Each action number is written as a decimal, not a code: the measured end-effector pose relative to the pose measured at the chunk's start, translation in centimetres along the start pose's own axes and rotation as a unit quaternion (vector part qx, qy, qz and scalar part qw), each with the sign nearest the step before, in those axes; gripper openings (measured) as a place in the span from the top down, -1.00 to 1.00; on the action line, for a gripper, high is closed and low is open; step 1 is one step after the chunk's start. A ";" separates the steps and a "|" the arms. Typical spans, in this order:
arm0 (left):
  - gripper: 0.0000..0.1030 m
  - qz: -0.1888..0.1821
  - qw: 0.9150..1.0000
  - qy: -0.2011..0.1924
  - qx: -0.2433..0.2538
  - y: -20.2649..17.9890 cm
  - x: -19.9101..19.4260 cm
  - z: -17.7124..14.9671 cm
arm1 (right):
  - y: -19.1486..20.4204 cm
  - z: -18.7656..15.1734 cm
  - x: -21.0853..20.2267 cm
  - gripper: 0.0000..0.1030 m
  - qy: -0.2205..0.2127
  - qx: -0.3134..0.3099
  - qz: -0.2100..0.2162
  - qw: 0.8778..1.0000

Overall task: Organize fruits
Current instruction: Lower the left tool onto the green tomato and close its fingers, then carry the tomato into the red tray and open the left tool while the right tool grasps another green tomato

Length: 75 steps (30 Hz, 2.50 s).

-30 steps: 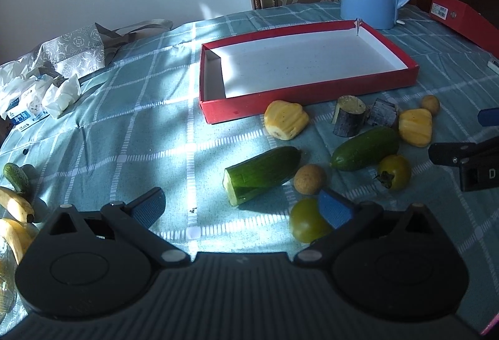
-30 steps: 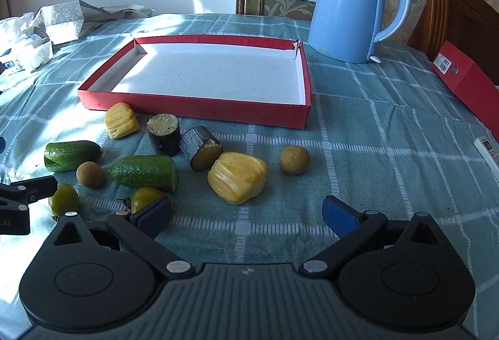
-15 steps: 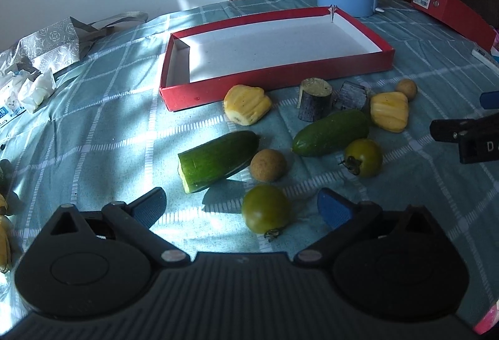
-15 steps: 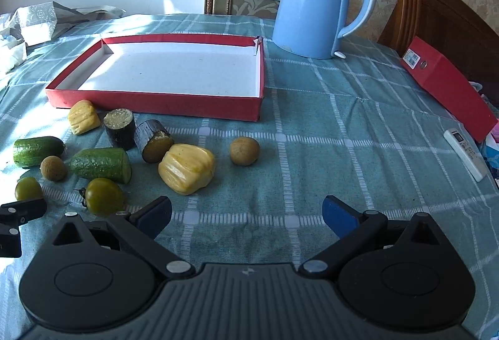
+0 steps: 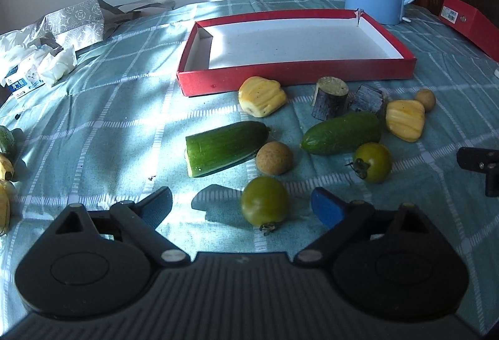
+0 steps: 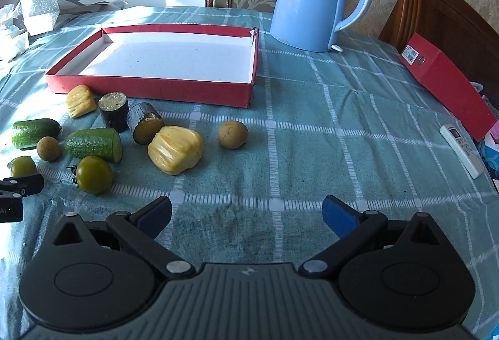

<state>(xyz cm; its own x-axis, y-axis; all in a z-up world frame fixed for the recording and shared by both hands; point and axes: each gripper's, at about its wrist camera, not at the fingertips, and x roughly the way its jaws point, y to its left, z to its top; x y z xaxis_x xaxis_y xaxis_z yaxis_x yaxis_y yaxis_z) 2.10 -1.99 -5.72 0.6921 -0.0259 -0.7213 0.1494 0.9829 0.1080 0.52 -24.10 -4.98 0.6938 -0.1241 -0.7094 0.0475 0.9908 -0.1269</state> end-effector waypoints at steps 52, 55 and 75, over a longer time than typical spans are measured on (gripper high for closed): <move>0.41 -0.002 1.000 -0.002 -0.007 -1.1 0.1 -0.6 | -0.6 0.8 0.5 -1.00 -0.020 -0.036 0.044 0.998; 0.41 -0.001 1.000 -0.013 -0.009 -0.7 -0.3 -0.6 | -0.4 0.9 0.5 -1.00 -0.022 -0.038 0.046 0.998; 0.41 0.018 0.999 -0.021 -0.047 5.4 -2.8 -0.8 | 7.4 1.9 1.0 -0.49 -0.012 -0.108 0.172 0.979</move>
<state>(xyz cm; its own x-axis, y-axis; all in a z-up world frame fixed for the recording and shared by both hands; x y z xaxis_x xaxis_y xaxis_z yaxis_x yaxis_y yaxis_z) 0.40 3.50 -3.71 0.7250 0.0030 -0.6887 0.0597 0.9960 0.0672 2.94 -16.76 -5.35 0.6583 0.2189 -0.7202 -0.3435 0.9387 -0.0287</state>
